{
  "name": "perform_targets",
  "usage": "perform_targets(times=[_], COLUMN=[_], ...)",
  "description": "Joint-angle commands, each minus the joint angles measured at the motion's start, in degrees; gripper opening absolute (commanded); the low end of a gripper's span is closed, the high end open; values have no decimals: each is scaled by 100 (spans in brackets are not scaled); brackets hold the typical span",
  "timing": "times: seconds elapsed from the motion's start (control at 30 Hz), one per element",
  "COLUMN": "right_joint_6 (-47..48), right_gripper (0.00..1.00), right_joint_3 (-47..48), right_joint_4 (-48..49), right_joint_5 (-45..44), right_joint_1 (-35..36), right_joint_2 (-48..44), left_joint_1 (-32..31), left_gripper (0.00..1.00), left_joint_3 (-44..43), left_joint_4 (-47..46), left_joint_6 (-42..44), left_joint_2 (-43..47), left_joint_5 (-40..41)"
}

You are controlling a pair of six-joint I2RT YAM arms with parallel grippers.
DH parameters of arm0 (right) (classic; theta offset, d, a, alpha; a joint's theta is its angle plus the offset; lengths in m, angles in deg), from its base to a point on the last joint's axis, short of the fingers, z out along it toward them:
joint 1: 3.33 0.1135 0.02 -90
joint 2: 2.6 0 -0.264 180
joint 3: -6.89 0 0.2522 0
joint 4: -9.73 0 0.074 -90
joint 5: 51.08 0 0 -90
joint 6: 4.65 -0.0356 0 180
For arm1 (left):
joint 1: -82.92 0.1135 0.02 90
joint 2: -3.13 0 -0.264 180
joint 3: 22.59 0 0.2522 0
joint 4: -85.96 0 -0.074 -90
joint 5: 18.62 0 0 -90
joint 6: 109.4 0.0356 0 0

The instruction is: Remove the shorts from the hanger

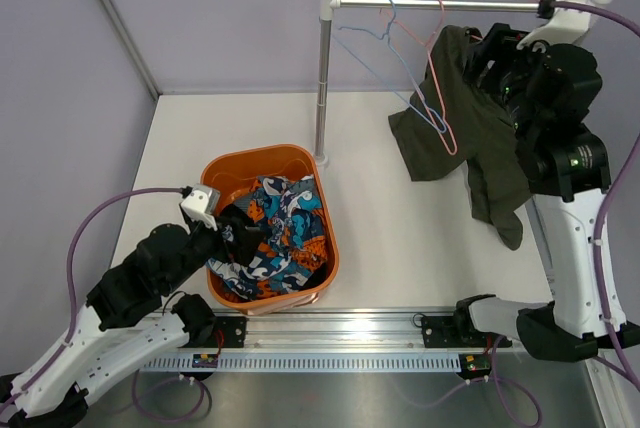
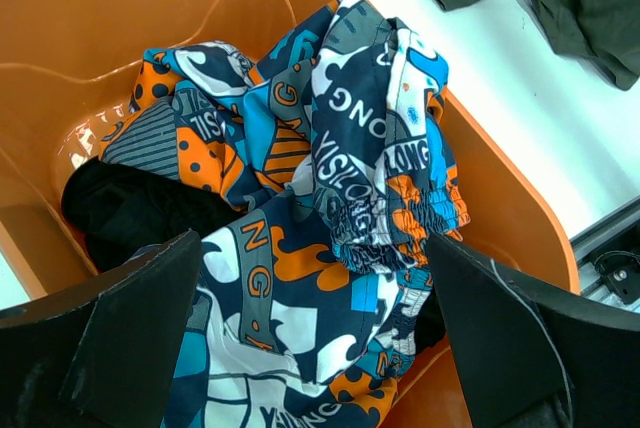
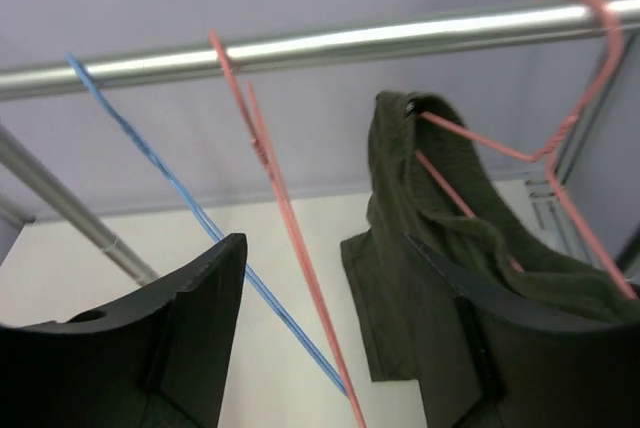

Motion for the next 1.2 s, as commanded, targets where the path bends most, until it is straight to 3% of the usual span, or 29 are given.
perform_targets(times=[0.0,0.27,0.57,1.17], right_joint_6=[103,-292,-275,-99], right_gripper=[73,77,85,79], right_joint_3=[87,177,-517,-368], right_joint_4=[406,652,1390,1690], right_joint_5=[-775,-380,-441,-98], right_joint_1=[-312,-1122,-1667,-1940], right_joint_2=[164,578,402,1439], left_joint_1=[-7,-7,-16,-68], left_gripper=[99,99,99,99], left_joint_3=[35,35,44,52], left_joint_4=[-232,-197,-214,-232], left_joint_6=[115,89,98,106], left_joint_2=[75,171,189,268], left_joint_5=[-145,-31,-48,-84])
